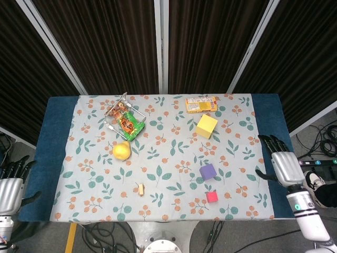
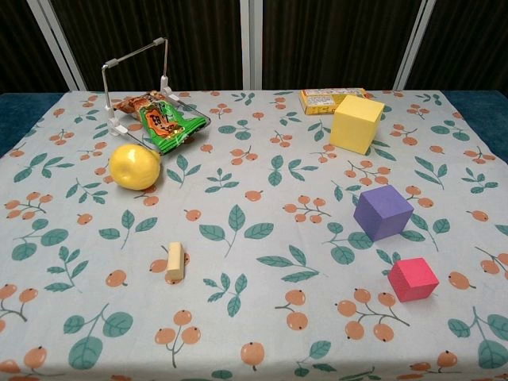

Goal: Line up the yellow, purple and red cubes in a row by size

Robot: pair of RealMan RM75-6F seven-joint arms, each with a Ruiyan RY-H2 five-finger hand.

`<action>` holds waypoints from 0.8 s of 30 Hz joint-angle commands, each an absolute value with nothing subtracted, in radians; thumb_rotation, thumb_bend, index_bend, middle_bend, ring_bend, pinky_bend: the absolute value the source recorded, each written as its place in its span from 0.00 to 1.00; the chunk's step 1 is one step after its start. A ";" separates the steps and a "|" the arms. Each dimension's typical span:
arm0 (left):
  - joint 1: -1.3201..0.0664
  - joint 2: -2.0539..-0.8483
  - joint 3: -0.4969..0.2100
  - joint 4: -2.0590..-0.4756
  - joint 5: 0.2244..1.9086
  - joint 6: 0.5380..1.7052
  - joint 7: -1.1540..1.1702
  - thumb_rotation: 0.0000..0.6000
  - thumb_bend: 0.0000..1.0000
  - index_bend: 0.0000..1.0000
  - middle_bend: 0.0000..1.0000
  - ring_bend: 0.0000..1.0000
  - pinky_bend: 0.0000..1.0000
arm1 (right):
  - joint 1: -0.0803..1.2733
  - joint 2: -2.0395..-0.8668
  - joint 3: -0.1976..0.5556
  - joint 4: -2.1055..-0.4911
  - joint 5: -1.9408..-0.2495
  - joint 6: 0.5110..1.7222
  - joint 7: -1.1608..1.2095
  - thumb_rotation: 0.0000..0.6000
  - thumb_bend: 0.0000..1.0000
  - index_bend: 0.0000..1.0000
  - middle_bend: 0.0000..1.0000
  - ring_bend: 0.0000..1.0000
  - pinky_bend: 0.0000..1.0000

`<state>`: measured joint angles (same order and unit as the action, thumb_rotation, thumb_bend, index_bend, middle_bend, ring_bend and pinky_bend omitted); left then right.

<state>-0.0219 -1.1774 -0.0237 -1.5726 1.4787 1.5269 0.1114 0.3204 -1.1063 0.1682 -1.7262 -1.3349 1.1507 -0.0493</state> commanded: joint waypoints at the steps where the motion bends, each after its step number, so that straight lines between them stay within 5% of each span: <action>1: -0.019 -1.176 -0.022 -1.573 1.478 1.528 0.112 1.00 0.05 0.24 0.19 0.16 0.15 | 0.466 -1.197 0.253 -1.699 -1.132 0.994 -0.177 1.00 0.09 0.01 0.09 0.00 0.13; 11: -0.014 -1.172 -0.019 -1.578 1.473 1.527 0.115 1.00 0.05 0.24 0.19 0.16 0.15 | 0.729 -1.452 0.322 -1.414 -0.780 0.836 -0.363 1.00 0.09 0.01 0.07 0.00 0.13; 24: -0.014 -1.162 -0.019 -1.585 1.460 1.513 0.125 1.00 0.05 0.24 0.19 0.16 0.15 | 0.914 -1.675 0.337 -1.096 -0.557 0.748 -0.439 1.00 0.14 0.03 0.09 0.00 0.14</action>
